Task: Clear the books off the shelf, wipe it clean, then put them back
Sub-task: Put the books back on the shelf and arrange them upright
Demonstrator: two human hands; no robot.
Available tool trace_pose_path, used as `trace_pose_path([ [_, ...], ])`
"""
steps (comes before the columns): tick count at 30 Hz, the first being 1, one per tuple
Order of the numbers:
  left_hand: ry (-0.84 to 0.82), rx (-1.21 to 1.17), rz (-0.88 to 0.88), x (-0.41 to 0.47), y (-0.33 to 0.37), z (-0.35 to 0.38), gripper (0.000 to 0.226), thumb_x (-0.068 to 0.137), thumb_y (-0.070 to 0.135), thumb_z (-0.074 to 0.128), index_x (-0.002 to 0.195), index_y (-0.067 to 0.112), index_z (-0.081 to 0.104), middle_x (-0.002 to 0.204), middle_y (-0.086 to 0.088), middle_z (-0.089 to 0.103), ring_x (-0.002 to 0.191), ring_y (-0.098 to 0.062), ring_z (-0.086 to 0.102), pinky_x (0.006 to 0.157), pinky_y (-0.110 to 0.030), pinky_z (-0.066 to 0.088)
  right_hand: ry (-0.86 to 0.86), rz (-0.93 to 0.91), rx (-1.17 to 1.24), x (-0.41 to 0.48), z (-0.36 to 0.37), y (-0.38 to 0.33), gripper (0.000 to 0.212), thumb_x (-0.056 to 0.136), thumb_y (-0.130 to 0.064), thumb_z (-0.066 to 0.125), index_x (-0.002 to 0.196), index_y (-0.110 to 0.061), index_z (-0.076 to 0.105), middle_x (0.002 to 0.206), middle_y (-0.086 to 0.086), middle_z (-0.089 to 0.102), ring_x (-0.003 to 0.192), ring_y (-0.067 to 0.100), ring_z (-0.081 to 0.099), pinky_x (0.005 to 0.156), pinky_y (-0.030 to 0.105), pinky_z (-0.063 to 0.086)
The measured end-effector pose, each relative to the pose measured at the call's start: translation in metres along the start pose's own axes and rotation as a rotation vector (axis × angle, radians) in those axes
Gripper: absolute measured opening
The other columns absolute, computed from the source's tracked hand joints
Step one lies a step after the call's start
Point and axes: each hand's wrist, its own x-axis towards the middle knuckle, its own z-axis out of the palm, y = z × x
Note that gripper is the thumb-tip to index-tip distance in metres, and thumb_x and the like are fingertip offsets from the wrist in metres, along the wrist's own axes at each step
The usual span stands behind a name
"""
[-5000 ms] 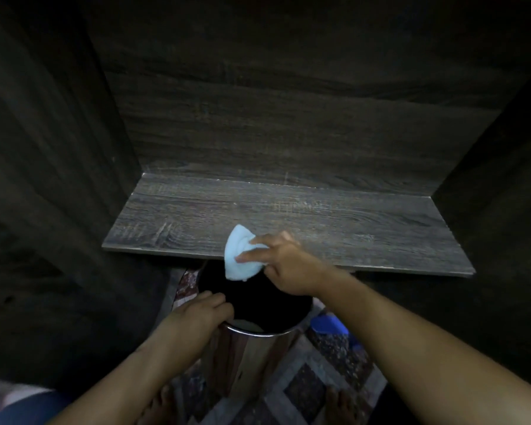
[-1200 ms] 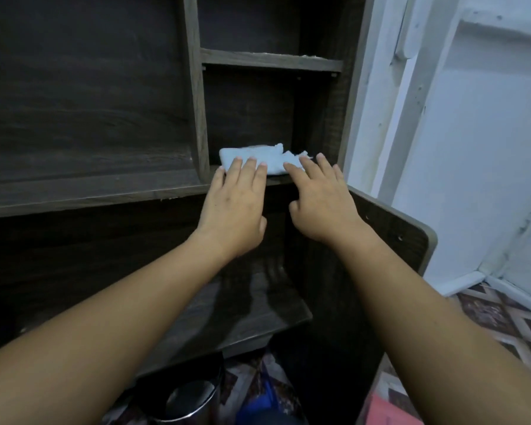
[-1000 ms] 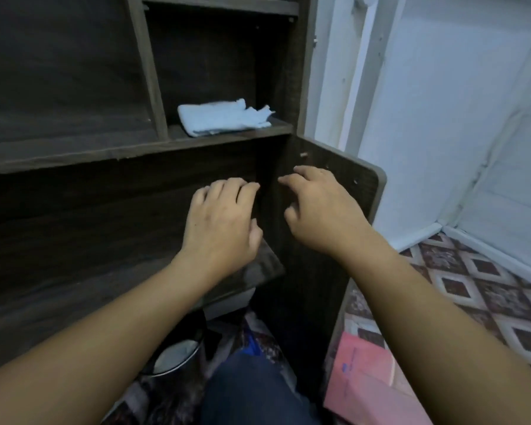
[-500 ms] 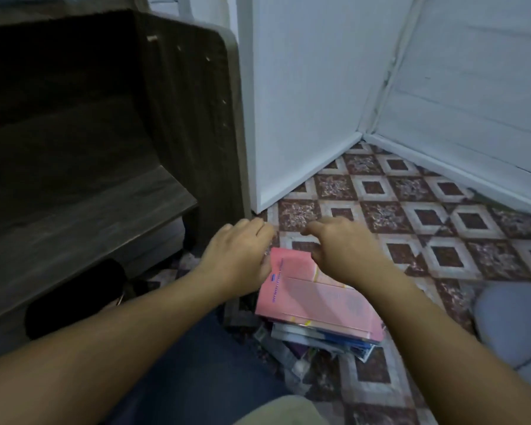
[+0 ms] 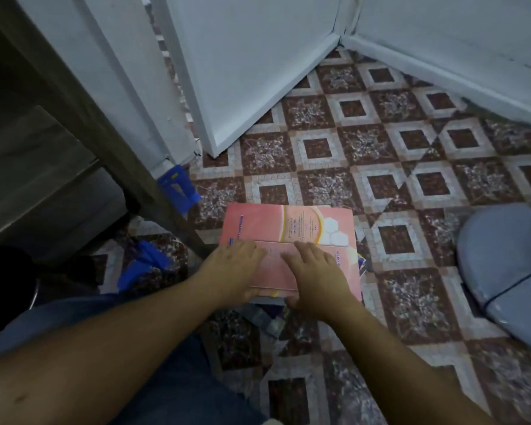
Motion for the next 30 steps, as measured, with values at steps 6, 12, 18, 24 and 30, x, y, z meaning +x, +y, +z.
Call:
trace_pose_path([
  [6, -0.094, -0.063, 0.002, 0.024, 0.0, 0.04, 0.077, 0.078, 0.041, 0.068, 0.139, 0.017, 0.028, 0.138, -0.006, 0.031, 0.127, -0.024, 0.034, 0.104, -0.04, 0.038, -0.039, 0.017, -0.07, 0.013, 0.059, 0.008, 0.122, 0.048, -0.046, 0.086, 0.149, -0.011, 0.028, 0.153, 0.026, 0.026, 0.139, 0.045, 0.03, 0.109, 0.056, 0.031],
  [12, -0.086, -0.004, -0.022, 0.024, 0.001, 0.055, 0.098, 0.068, 0.035, 0.08, 0.143, 0.019, 0.018, 0.146, -0.008, 0.018, 0.131, -0.025, 0.028, 0.104, -0.04, 0.041, 0.127, 0.0, -0.095, 0.019, 0.082, 0.01, 0.081, 0.068, -0.02, 0.063, 0.145, -0.012, 0.038, 0.145, 0.027, 0.04, 0.13, 0.047, 0.042, 0.102, 0.057, 0.038],
  [18, -0.073, 0.054, -0.051, 0.029, 0.005, 0.051, 0.094, 0.071, 0.032, 0.079, 0.141, 0.017, 0.017, 0.142, -0.008, 0.026, 0.123, -0.025, 0.037, 0.094, -0.033, 0.047, 0.142, -0.014, -0.055, 0.018, 0.08, 0.012, 0.094, 0.06, -0.014, 0.076, 0.144, -0.012, 0.035, 0.142, 0.027, 0.045, 0.127, 0.045, 0.047, 0.099, 0.054, 0.043],
  [24, -0.099, 0.089, -0.064, 0.031, 0.009, 0.044, 0.09, 0.075, 0.025, 0.075, 0.144, 0.01, 0.018, 0.143, -0.011, 0.026, 0.122, -0.026, 0.036, 0.094, -0.033, 0.047, 0.085, -0.035, -0.049, 0.018, 0.073, 0.012, 0.102, 0.057, -0.013, 0.081, 0.146, -0.009, 0.031, 0.142, 0.03, 0.042, 0.127, 0.049, 0.044, 0.099, 0.056, 0.043],
  [30, -0.096, 0.112, -0.086, 0.03, 0.017, 0.04, 0.056, 0.092, 0.012, 0.047, 0.143, 0.005, 0.025, 0.14, -0.016, 0.034, 0.121, -0.03, 0.042, 0.09, -0.036, 0.048, 0.036, -0.055, -0.096, 0.013, 0.073, 0.011, 0.086, 0.069, -0.017, 0.065, 0.146, -0.006, 0.028, 0.142, 0.034, 0.039, 0.128, 0.051, 0.042, 0.1, 0.059, 0.042],
])
